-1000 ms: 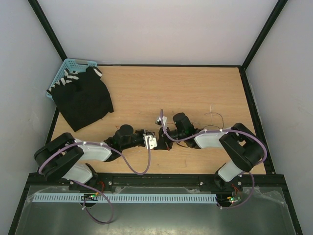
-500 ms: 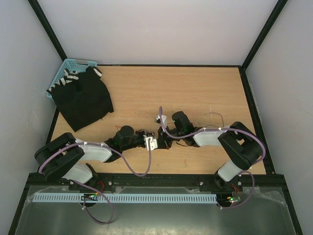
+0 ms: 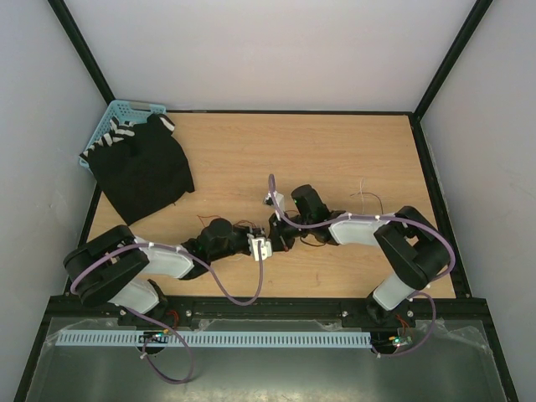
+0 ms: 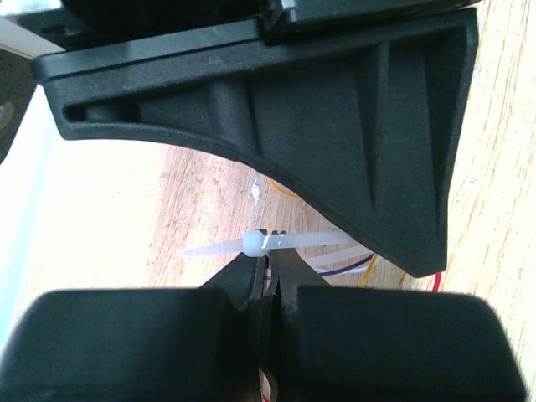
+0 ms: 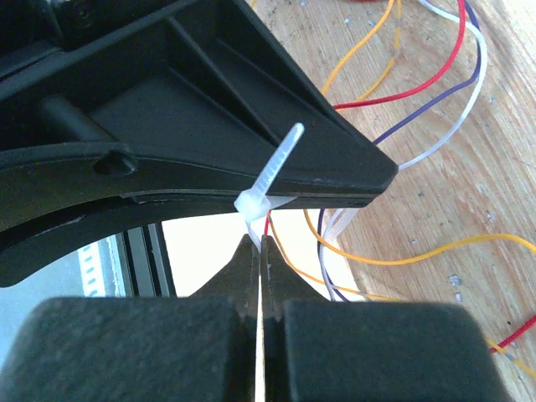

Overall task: Zip-tie the wires
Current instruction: Tie the cable at the center of the board.

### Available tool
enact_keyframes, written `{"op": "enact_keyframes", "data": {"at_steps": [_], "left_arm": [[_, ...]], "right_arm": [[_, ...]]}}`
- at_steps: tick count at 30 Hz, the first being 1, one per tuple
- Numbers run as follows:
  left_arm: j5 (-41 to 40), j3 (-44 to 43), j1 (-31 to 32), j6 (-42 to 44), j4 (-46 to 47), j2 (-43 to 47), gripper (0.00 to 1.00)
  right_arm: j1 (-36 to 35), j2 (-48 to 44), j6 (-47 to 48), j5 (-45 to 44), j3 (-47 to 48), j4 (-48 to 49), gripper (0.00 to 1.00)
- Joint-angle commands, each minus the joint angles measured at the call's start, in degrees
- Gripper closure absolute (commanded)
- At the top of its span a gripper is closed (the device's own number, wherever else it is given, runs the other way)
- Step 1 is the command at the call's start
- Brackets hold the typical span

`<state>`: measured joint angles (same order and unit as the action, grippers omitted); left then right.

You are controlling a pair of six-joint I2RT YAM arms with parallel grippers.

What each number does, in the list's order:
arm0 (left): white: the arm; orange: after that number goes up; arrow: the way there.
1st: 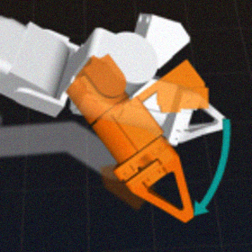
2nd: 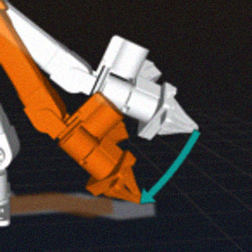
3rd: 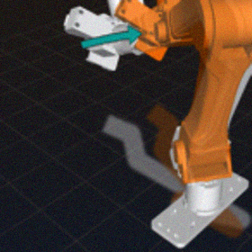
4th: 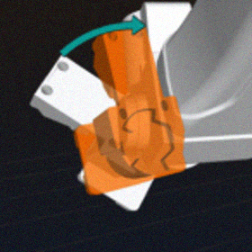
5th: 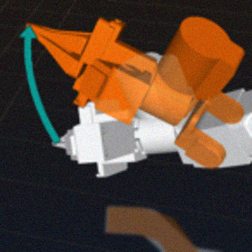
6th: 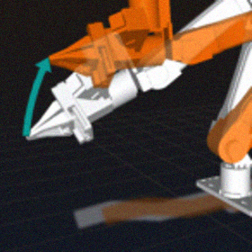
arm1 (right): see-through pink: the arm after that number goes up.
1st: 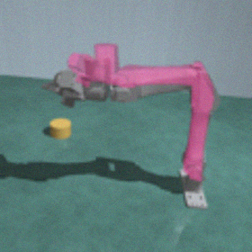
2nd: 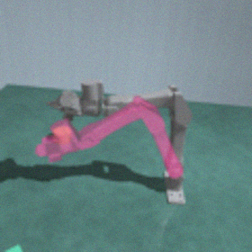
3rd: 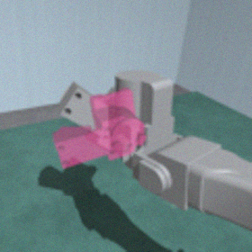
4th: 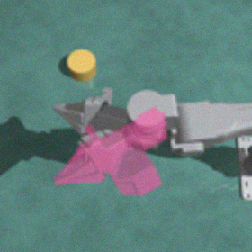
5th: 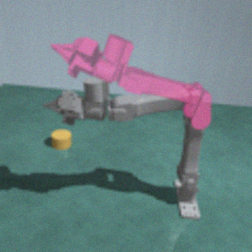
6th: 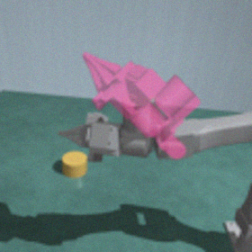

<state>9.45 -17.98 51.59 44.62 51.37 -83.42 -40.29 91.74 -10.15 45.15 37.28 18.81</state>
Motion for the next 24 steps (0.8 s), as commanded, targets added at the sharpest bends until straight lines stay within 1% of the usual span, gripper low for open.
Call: {"op": "enact_keyframes", "data": {"at_steps": [1,24], "left_arm": [[-0.02,1.03,1.05,0.88,1.10,-0.47,1.00],[-1.45,0.80,3.37,1.97,1.17,-2.80,1.00]], "right_arm": [[1.00,0.69,-0.17,1.25,2.91,-1.81,1.00],[1.91,3.54,0.40,0.74,7.65,-5.35,1.00]]}}
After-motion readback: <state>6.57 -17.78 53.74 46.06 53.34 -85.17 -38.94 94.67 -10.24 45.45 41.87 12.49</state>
